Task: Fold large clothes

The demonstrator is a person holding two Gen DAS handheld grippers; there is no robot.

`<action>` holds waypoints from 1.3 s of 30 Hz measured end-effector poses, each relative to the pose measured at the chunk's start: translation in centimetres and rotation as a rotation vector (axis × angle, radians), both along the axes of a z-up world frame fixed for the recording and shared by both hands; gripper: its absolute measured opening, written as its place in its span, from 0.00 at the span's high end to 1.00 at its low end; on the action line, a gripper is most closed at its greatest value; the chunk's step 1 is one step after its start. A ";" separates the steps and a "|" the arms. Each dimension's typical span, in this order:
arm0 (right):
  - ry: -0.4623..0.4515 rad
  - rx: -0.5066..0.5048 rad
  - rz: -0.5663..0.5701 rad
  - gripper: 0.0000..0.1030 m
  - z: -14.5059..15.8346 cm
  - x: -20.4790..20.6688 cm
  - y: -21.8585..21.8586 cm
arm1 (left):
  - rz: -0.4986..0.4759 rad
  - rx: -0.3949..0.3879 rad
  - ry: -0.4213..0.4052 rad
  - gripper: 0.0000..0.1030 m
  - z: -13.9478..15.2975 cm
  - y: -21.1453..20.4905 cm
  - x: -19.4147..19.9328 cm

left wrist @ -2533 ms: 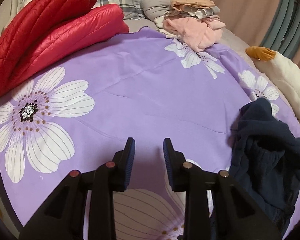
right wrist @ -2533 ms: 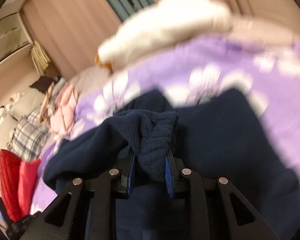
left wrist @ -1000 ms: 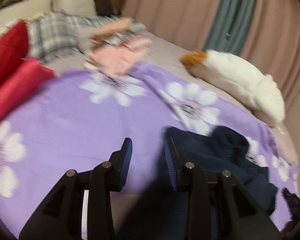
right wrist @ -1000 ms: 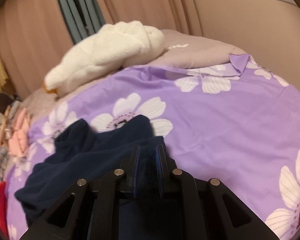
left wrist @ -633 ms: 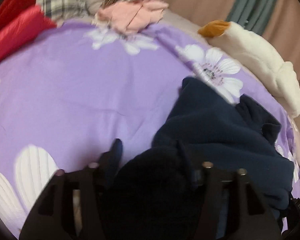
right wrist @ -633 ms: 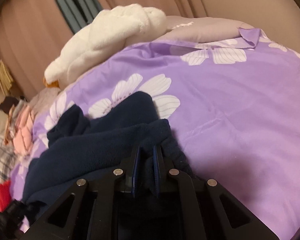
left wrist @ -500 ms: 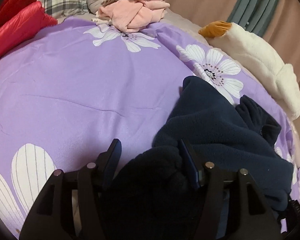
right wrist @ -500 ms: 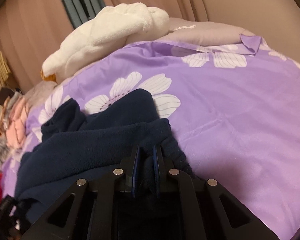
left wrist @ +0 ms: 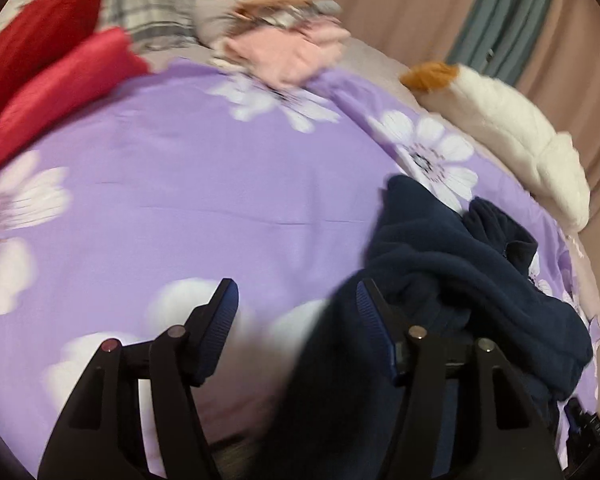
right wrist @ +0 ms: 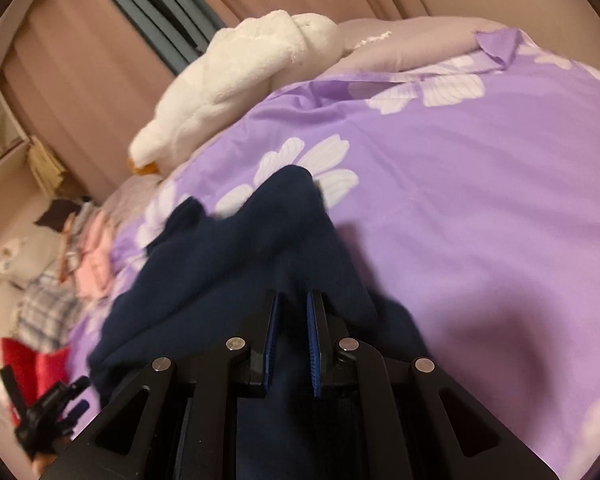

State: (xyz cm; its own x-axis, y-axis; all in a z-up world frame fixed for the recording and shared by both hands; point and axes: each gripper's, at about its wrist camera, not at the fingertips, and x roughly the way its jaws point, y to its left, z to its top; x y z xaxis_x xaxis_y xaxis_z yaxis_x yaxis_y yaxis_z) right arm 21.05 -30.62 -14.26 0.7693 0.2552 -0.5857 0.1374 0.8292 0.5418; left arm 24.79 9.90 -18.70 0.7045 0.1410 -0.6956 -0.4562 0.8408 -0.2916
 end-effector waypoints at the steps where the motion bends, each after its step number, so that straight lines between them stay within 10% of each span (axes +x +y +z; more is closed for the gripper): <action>1: 0.052 -0.060 -0.071 0.60 0.3 -1.6 -0.9 | 0.002 -0.019 -0.011 0.40 0.3 0.9 -1.5; 3: 0.078 -0.121 -0.194 0.37 0.8 -4.7 -2.8 | 0.005 -0.103 -0.014 0.38 0.4 3.0 -5.1; 12: 0.131 0.099 -0.301 0.35 -2.0 -17.8 -7.8 | -0.060 -0.345 0.015 0.36 -4.4 3.4 -16.2; 19: 0.111 0.128 -0.210 0.33 -2.1 -20.7 -3.0 | -0.252 -0.592 -0.027 0.36 -5.9 -2.5 -19.6; 23: 0.112 0.263 -0.097 0.32 -2.3 -20.3 -0.3 | -0.283 -0.491 -0.029 0.36 -4.9 -5.7 -19.9; 25: 0.109 0.175 -0.105 0.30 -1.9 -20.2 1.0 | -0.283 -0.485 -0.025 0.35 -4.7 -6.0 -19.8; 31: 0.120 0.156 -0.126 0.27 -1.9 -19.2 1.2 | -0.269 -0.628 -0.043 0.35 -5.7 -3.4 -19.7; 39: 0.065 0.218 -0.116 0.28 -2.9 -22.2 0.8 | -0.229 -0.635 -0.097 0.36 -5.9 -2.9 -22.2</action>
